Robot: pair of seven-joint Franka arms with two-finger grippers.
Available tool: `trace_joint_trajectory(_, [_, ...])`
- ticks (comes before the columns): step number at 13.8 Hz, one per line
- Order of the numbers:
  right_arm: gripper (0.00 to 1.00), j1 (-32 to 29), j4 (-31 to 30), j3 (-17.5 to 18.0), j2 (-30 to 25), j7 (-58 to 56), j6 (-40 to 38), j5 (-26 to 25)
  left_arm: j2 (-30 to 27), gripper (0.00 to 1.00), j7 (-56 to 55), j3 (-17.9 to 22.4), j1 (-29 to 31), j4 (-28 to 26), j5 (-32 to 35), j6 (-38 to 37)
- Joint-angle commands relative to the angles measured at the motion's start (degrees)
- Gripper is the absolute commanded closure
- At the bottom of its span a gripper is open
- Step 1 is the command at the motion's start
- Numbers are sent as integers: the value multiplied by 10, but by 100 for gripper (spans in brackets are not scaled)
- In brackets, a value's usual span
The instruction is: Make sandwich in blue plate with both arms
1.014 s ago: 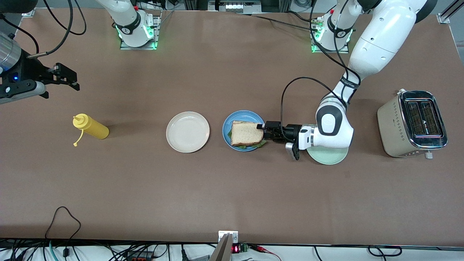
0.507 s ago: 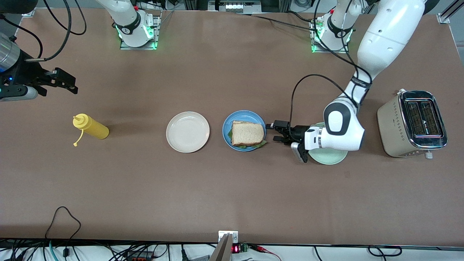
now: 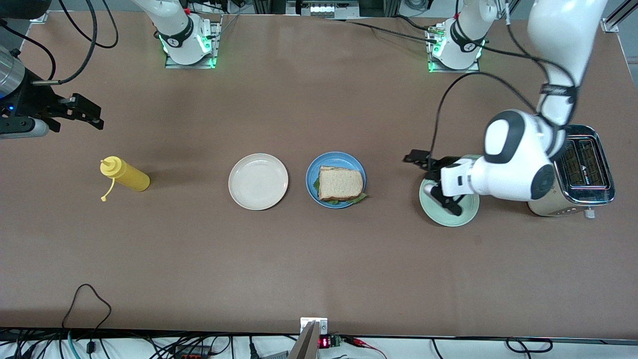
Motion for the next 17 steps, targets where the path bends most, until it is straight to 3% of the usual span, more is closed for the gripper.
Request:
trace_joint_trajectory(1, [0,-8,2,9,-8,10,2,-4,2,0,-69,3,0,96,69,-121])
trace_joint_trajectory(4, [0,-5,2,9,-9,10,3,-4,-24,0,-79,3,0,149,174,-193])
trace_joint_trajectory(8, [0,-15,2,13,-9,10,3,-4,-111,0,-81,3,-6,150,264,-195])
trace_joint_trajectory(10, [0,-37,2,43,-9,9,0,-4,-134,0,-99,37,-5,143,253,-178])
trace_joint_trajectory(12, [0,-30,5,40,-9,9,-3,-2,-162,0,-149,77,-21,124,244,-148])
trace_joint_trajectory(15, [0,-26,6,35,-9,9,-2,-1,-232,0,-175,87,-22,53,242,-102])
trace_joint_trajectory(17, [0,-27,16,36,-5,8,1,-1,-248,0,-274,100,-22,40,235,-78])
